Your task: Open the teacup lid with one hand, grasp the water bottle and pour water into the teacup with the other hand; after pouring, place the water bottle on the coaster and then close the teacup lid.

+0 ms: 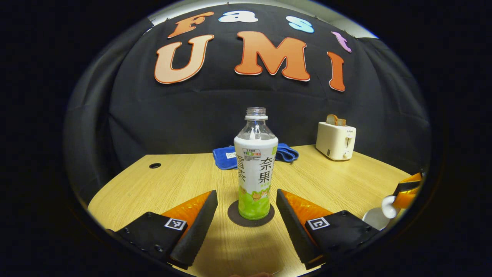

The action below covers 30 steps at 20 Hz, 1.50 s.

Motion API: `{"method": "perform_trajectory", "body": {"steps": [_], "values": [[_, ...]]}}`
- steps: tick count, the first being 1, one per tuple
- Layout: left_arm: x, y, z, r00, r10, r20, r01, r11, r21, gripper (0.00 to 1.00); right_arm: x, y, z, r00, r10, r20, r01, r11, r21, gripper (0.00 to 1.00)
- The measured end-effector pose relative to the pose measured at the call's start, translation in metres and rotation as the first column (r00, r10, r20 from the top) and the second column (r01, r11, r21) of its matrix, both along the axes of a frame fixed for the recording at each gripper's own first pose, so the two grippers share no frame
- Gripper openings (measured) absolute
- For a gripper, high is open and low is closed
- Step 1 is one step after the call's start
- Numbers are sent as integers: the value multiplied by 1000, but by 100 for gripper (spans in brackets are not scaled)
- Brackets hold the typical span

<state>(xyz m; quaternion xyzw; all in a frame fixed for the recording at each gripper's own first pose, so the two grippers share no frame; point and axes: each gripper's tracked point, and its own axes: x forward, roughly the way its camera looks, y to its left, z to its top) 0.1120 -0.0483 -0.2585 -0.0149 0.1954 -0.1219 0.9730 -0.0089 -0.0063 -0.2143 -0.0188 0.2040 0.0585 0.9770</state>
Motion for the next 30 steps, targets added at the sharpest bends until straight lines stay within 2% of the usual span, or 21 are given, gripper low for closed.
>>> {"method": "perform_trajectory", "body": {"steps": [3,12,18,19,21,23,27,30], "values": [[-11,-1,4,1000,-19,14,19,1000,-11,98,-1,4,-15,1000,2,-30,-2,1000,-12,18],[-24,11,13,999,6,42,-6,1000,0,98,0,6,-36,998,5,-65,-6,1000,-19,18],[-30,16,33,998,30,63,-28,999,-37,98,0,5,-32,999,-3,-51,2,1000,-22,30],[-32,19,38,997,41,68,-38,998,-48,96,1,2,-28,999,-13,-34,11,999,-33,45],[-36,24,50,995,62,78,-57,997,-61,98,5,0,-17,999,-31,3,32,999,-27,60],[-41,35,69,989,93,111,-87,994,-60,98,9,-4,3,997,-62,56,62,998,8,71],[-54,46,111,973,137,186,-124,989,-79,98,17,-3,60,975,-89,204,70,993,97,79],[-65,58,147,947,179,265,-160,983,-92,98,20,-10,103,942,-117,315,95,992,83,83]]}}
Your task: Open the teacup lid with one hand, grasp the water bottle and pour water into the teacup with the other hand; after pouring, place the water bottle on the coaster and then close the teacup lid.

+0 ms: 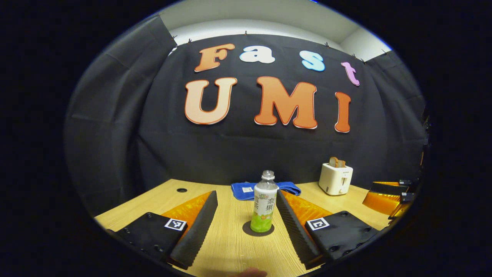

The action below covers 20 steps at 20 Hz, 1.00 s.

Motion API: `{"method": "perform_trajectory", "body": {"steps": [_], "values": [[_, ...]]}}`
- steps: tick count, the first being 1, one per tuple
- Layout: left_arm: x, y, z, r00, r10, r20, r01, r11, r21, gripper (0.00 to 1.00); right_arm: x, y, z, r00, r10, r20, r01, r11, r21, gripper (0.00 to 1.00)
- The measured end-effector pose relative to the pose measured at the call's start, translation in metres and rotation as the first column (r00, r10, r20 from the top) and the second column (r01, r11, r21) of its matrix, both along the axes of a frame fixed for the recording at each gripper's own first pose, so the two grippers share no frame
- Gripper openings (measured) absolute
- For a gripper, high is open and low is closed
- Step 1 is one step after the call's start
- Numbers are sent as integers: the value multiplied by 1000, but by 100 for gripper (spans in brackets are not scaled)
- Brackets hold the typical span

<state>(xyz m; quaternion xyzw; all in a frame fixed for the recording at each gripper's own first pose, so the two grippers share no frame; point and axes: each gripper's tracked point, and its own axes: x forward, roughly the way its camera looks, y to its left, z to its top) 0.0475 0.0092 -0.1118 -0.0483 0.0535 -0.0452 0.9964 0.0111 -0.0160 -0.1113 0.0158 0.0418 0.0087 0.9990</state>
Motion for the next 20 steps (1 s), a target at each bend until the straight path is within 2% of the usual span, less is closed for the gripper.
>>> {"method": "perform_trajectory", "body": {"steps": [2,4,5,6,10,14,18,20], "values": [[-5,5,22,996,23,81,-24,1000,12,96,-2,5,29,997,6,83,-5,1000,-14,84],[-14,5,32,993,31,115,-33,999,15,96,-9,16,55,985,28,168,-26,1000,-14,84],[-18,5,36,991,36,126,-39,999,17,98,-13,17,64,980,30,198,-26,999,-24,89],[-21,8,40,990,47,135,-50,999,21,96,-16,16,70,975,27,219,-18,999,-45,85],[-41,10,68,964,94,250,-96,995,-5,98,-19,13,68,979,-10,202,30,995,-97,88],[-57,14,55,967,125,220,-136,990,34,97,-26,12,61,984,-34,175,51,995,-89,90],[-61,13,49,978,130,163,-135,991,19,98,-30,1,62,981,-85,175,104,989,-101,94],[-61,26,44,976,161,144,-166,986,19,97,-30,-4,59,980,-110,166,127,988,-92,95]]}}
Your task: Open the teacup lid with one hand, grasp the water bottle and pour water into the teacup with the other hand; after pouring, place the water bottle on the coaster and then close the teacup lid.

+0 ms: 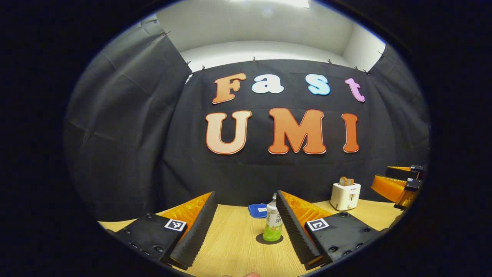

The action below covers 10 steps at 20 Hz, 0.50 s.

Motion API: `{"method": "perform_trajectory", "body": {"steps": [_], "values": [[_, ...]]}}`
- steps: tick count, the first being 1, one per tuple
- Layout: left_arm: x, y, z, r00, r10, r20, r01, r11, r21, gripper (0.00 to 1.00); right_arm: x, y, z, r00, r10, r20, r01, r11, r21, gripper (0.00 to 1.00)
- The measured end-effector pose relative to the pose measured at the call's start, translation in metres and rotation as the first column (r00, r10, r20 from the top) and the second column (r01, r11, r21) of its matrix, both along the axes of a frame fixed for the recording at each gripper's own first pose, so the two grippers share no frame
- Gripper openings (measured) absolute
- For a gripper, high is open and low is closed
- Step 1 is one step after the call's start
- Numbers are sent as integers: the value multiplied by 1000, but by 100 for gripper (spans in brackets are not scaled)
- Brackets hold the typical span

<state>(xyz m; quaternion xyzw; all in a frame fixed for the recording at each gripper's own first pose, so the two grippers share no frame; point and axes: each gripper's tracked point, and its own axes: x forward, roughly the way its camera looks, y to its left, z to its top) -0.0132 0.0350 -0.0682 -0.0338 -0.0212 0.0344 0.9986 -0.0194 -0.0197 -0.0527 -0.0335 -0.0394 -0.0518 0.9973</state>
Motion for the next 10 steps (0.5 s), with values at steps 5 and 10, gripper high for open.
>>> {"method": "perform_trajectory", "body": {"steps": [5,10], "values": [[1,-2,-12,999,6,-50,-4,1000,29,97,4,3,-7,999,20,-27,-19,999,29,97],[7,-2,-9,999,5,-50,-3,1000,28,98,7,0,-2,1000,-2,-14,2,1000,6,96]]}}
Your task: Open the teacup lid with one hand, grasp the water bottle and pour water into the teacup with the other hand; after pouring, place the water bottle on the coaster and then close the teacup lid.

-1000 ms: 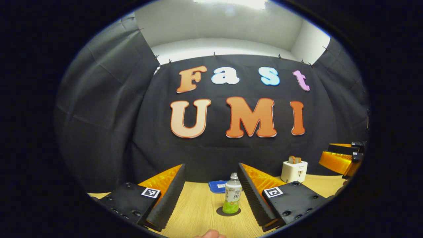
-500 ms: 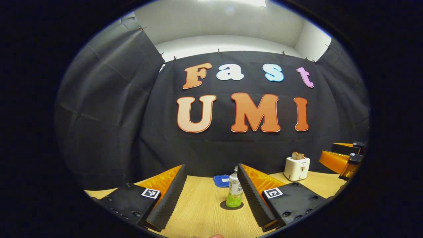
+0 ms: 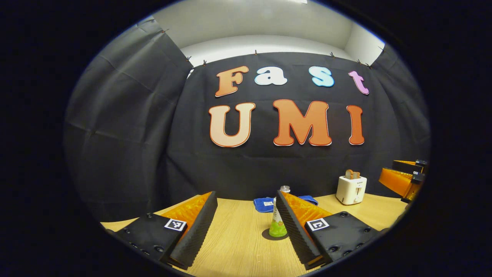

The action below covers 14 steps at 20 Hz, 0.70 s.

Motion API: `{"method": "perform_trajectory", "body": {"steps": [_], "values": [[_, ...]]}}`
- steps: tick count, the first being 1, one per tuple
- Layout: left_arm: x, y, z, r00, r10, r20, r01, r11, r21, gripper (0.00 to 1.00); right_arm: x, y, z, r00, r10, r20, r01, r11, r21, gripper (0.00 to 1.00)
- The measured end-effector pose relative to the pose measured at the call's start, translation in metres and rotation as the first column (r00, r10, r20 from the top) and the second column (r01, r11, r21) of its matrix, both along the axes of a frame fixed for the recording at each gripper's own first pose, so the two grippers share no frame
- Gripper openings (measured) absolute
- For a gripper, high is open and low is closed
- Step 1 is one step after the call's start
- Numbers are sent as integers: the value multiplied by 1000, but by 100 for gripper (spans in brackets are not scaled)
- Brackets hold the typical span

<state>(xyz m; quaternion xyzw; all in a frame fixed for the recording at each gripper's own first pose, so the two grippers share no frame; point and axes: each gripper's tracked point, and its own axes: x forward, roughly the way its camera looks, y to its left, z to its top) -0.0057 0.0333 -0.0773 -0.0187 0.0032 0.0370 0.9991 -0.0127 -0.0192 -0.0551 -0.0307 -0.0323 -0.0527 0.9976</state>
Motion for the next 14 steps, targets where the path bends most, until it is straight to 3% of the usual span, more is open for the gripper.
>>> {"method": "perform_trajectory", "body": {"steps": [14], "values": [[3,-8,26,997,-1,82,1,1000,6,97,8,-5,-1,1000,-18,-10,18,1000,-3,97]]}}
